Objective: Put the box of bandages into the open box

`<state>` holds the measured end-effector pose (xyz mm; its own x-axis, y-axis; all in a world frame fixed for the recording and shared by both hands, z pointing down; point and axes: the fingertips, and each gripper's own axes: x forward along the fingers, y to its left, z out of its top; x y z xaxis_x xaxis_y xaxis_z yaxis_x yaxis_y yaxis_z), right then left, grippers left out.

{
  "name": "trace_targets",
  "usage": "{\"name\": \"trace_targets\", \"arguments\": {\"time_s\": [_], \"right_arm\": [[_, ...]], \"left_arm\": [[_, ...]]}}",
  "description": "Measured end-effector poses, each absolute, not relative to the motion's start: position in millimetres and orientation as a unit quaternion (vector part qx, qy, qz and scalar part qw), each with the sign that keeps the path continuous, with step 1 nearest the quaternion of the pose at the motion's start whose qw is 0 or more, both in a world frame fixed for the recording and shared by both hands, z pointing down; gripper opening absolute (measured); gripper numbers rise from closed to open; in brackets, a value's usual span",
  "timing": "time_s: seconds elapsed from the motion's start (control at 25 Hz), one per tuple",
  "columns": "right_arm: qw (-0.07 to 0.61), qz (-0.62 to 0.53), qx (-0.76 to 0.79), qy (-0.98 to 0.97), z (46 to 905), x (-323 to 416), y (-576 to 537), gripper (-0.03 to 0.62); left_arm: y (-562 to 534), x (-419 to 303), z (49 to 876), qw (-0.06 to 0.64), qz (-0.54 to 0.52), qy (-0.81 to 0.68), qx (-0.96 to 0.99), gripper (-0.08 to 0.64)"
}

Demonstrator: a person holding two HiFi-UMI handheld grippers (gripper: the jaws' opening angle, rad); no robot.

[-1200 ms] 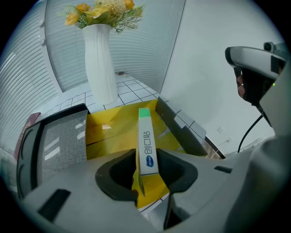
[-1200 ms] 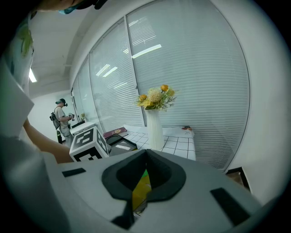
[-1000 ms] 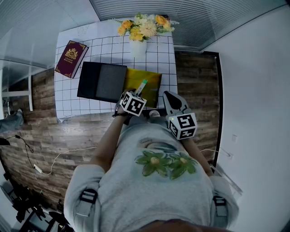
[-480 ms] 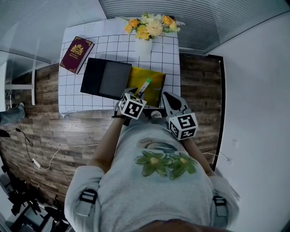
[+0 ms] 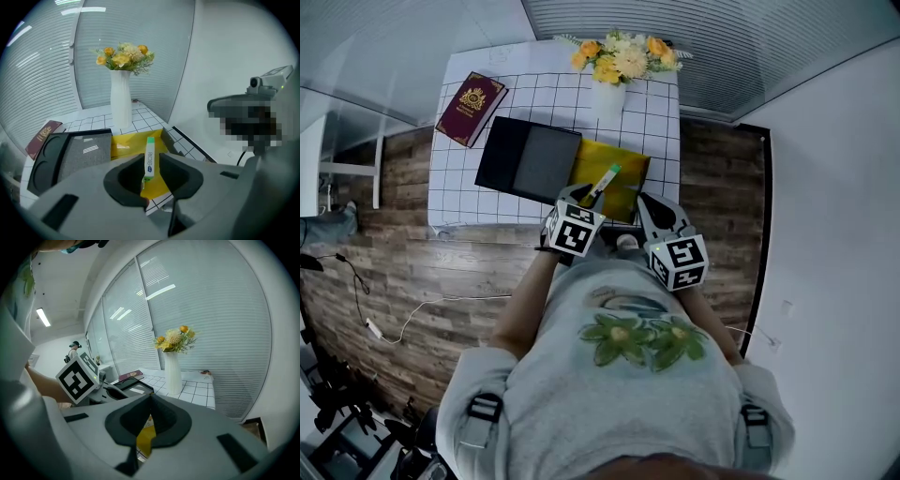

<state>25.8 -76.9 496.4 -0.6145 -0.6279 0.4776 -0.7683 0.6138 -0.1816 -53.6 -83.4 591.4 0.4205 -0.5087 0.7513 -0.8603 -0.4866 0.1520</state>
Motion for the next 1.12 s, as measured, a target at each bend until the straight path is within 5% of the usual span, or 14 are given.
{"name": "trace_targets", "arguments": {"time_s": [0.44,1.12], "right_arm": [[0.195,0.183,0.383,-0.884,498,23,-72,0.006],[0.206,0.185,0.357,-0.892,505,16,-62,0.006]], "left_arm": [[-72,-51,560,0.299,0.276,-0.441,0.800,0.015],[-64,-53,544,0.286,0.251,-0.467,0.798,0.011]]}}
